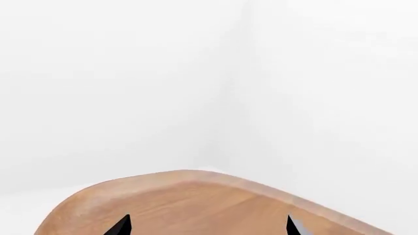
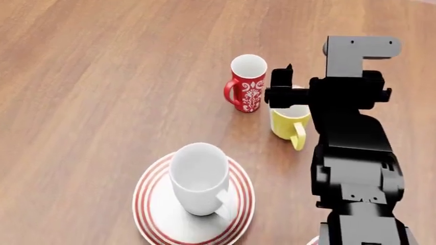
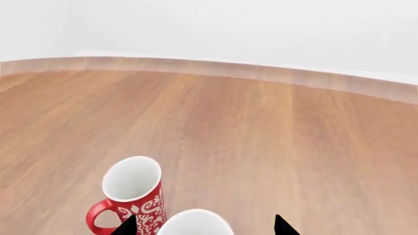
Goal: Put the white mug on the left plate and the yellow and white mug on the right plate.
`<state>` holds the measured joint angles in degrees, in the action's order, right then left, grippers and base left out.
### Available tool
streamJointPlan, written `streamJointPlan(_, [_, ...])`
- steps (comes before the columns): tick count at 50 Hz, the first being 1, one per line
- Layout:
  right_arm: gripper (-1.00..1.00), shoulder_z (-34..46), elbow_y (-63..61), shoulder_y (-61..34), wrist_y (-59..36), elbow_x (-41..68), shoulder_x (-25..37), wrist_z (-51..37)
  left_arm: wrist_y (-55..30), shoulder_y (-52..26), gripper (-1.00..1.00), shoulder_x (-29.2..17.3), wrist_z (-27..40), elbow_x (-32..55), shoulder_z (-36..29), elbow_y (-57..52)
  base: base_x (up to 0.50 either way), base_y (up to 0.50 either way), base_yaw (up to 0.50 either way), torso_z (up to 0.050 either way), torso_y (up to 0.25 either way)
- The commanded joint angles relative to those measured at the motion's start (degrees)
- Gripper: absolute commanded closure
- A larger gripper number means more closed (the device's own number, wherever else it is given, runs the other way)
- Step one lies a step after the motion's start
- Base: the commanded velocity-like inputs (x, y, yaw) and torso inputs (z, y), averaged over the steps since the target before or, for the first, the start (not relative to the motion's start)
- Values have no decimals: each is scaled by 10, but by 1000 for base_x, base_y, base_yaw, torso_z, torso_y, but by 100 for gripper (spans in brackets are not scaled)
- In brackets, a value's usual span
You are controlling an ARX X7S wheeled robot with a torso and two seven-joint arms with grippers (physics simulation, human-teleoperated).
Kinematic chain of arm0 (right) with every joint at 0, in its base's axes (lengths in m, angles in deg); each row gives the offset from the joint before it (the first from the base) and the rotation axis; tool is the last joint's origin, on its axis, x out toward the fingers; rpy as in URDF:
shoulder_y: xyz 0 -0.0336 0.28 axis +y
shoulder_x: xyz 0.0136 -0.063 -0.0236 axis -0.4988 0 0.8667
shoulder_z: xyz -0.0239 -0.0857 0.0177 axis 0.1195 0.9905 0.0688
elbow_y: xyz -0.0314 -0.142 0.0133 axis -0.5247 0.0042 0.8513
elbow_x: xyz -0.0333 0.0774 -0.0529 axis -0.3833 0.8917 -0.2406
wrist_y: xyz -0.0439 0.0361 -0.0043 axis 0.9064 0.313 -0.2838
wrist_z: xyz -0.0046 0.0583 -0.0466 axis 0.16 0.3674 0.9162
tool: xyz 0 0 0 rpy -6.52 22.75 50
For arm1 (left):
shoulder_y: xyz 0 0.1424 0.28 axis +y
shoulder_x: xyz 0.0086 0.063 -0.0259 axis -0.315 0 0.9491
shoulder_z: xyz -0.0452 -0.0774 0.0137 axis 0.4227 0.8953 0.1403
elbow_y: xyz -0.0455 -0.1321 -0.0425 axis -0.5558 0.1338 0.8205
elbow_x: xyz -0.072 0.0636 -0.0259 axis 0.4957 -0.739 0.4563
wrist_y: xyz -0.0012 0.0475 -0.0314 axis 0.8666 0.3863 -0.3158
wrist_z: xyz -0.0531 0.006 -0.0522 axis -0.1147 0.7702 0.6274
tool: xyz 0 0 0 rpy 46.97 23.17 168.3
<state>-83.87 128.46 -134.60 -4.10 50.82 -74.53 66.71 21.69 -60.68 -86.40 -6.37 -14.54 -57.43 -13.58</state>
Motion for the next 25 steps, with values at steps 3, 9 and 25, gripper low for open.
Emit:
streamJointPlan(3, [-100, -28, 17, -8, 0, -34, -8, 10, 0, 0, -100, -1, 1, 8, 1, 2, 0, 0, 0, 9, -42])
streamJointPlan(9, [-100, -30, 17, -15, -3, -44, -10, 13, 3, -4, -100, 1, 7, -13, -1, 5, 0, 0, 0, 0, 0])
streamJointPlan(25, [-100, -41, 17, -9, -2, -52, -9, 15, 1, -3, -100, -1, 13, -33, -6, 5, 0, 0, 0, 7, -211])
